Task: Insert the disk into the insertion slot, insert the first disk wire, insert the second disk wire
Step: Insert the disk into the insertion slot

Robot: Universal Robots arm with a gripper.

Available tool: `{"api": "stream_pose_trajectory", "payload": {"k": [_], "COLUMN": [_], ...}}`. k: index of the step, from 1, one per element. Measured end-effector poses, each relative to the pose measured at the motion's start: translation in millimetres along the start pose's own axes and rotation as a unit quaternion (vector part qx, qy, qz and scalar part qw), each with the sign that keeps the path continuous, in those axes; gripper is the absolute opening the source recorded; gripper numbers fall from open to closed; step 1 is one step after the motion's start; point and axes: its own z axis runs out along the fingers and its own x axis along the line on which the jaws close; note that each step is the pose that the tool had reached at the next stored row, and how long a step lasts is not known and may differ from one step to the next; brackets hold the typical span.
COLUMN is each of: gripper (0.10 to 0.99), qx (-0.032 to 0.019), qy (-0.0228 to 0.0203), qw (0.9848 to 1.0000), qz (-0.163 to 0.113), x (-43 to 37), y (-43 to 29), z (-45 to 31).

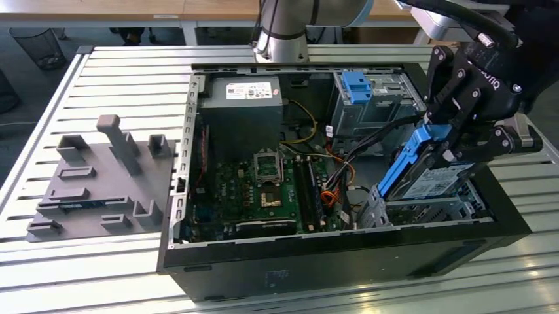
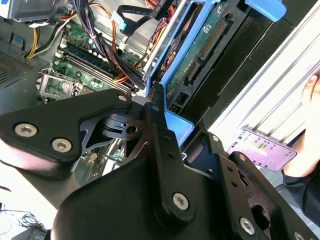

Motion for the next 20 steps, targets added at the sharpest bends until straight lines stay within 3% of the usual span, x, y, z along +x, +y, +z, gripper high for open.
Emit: {"api": "stream_pose_trajectory", "payload": {"k": [20], "gripper": [0.365], "qx": [0.0000], "qy": [0.0000], "qw": [1.0000], "qz": [0.000], "x": [0.2], "y": [-0.2], "z": [9.2]}}
